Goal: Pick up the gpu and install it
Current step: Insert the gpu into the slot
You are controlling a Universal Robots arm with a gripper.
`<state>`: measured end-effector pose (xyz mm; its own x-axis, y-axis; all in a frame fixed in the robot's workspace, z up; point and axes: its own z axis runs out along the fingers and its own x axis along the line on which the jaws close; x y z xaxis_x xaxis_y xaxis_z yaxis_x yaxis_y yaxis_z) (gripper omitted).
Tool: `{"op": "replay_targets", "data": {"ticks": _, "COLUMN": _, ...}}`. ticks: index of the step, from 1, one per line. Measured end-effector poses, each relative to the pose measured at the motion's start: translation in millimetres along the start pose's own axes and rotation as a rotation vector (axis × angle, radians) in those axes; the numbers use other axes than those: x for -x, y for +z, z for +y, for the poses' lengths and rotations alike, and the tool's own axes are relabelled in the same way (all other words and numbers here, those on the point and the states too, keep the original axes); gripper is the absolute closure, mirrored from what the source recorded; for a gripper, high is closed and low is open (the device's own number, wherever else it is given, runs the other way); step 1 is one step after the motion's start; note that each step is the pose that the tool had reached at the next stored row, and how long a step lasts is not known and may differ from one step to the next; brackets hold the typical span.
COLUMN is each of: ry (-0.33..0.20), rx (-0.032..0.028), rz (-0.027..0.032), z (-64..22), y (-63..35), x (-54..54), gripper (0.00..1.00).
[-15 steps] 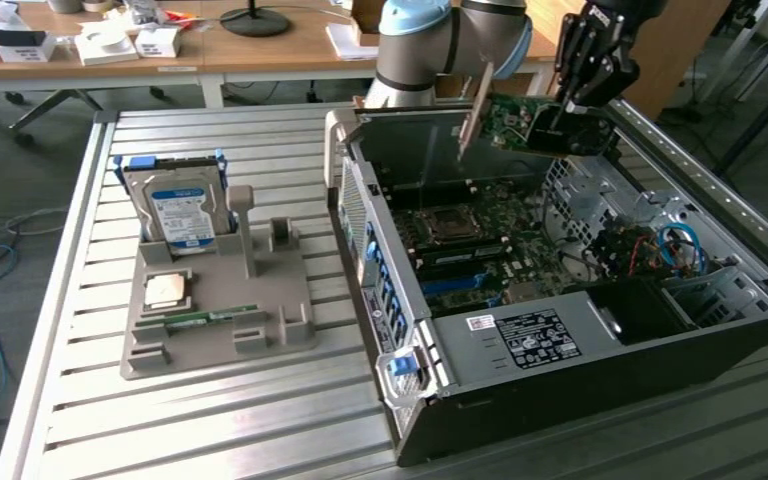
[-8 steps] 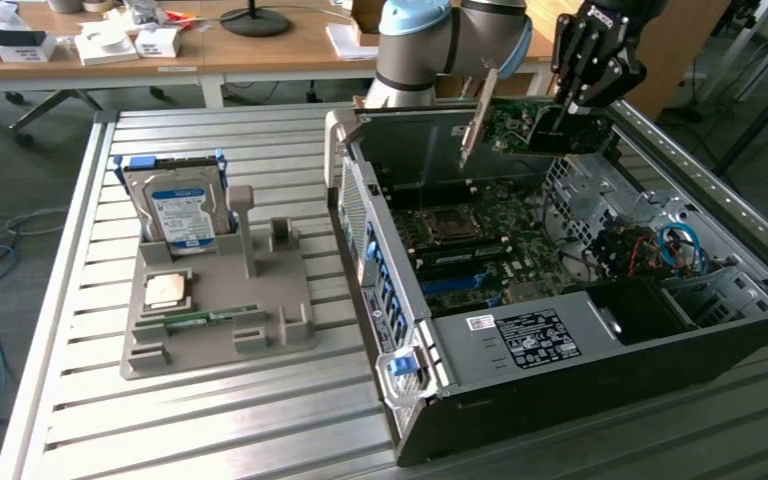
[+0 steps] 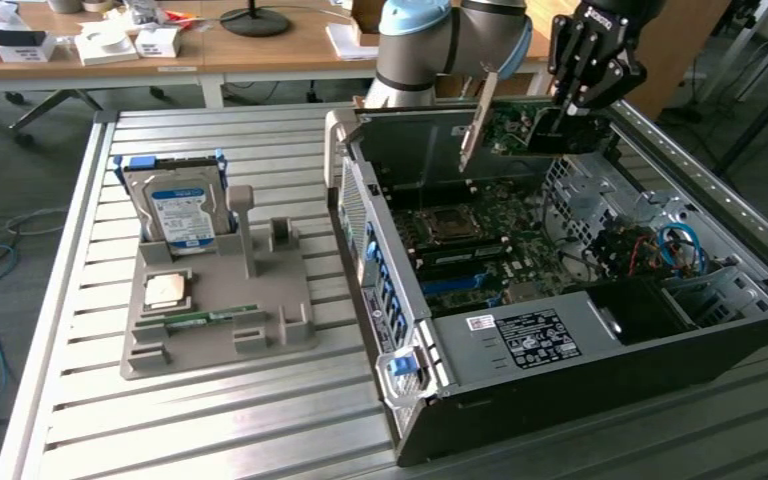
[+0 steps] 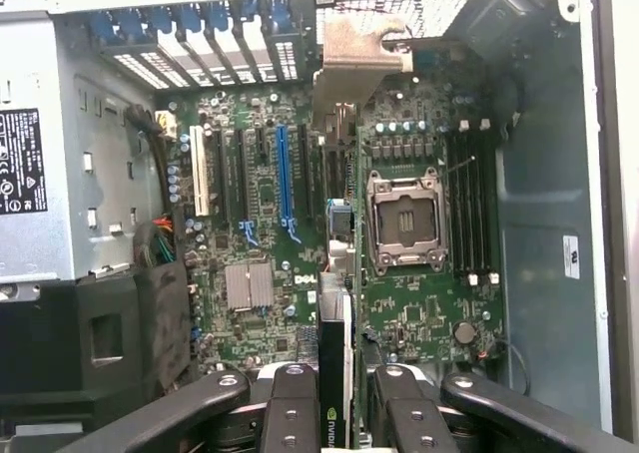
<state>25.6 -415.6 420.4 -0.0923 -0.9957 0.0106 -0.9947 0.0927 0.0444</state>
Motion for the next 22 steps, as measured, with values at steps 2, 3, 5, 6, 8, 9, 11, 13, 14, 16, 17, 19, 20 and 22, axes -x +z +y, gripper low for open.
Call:
{"op": "replay_targets", "data": {"ticks": 2, "ry": -0.008, "rx": -0.0002, "rz": 0.0004, "z": 1.6, "y": 0.6, "x": -0.1, "gripper": 0.74}}
{"op": "replay_targets", "data": {"ticks": 3, "ry": -0.012, "rx": -0.0005, "rz": 0.0005, "z": 2.3, "y": 1.0, "x": -0.2, "gripper": 0.74}}
{"op": "replay_targets", "data": {"ticks": 5, "ry": -0.019, "rx": -0.0018, "rz": 0.0009, "z": 3.3, "y": 1.4, "x": -0.3, "gripper": 0.74}}
{"op": "replay_targets", "data": {"ticks": 6, "ry": -0.024, "rx": -0.0026, "rz": 0.0010, "z": 3.8, "y": 1.7, "x": -0.4, "gripper": 0.74}}
{"op": "replay_targets", "data": {"ticks": 8, "ry": -0.032, "rx": -0.0045, "rz": 0.0011, "z": 4.8, "y": 2.3, "x": -0.4, "gripper": 0.74}}
{"op": "replay_targets", "data": {"ticks": 9, "ry": -0.036, "rx": -0.0055, "rz": 0.0012, "z": 5.2, "y": 2.6, "x": -0.5, "gripper": 0.74}}
{"op": "replay_targets", "data": {"ticks": 11, "ry": -0.046, "rx": -0.0078, "rz": 0.0015, "z": 5.7, "y": 3.3, "x": -0.5, "gripper": 0.74}}
{"op": "replay_targets", "data": {"ticks": 13, "ry": -0.073, "rx": -0.0136, "rz": 0.0022, "z": 7.5, "y": 4.3, "x": -0.7, "gripper": 0.74}}
{"op": "replay_targets", "data": {"ticks": 14, "ry": -0.076, "rx": -0.0145, "rz": 0.0023, "z": 8.0, "y": 4.5, "x": -0.7, "gripper": 0.74}}
{"op": "replay_targets", "data": {"ticks": 16, "ry": -0.081, "rx": -0.0192, "rz": 0.0022, "z": 9.2, "y": 5.0, "x": -0.8, "gripper": 0.74}}
{"op": "replay_targets", "data": {"ticks": 17, "ry": -0.083, "rx": -0.0220, "rz": 0.0021, "z": 9.9, "y": 5.2, "x": -0.9, "gripper": 0.74}}
{"op": "replay_targets", "data": {"ticks": 19, "ry": -0.087, "rx": -0.0279, "rz": 0.0021, "z": 11.7, "y": 5.6, "x": -1.1, "gripper": 0.74}}
{"op": "replay_targets", "data": {"ticks": 20, "ry": -0.089, "rx": -0.0294, "rz": 0.0020, "z": 12.5, "y": 5.8, "x": -1.2, "gripper": 0.74}}
{"op": "replay_targets", "data": {"ticks": 22, "ry": -0.090, "rx": -0.0300, "rz": 0.0021, "z": 13.0, "y": 6.0, "x": -1.4, "gripper": 0.74}}
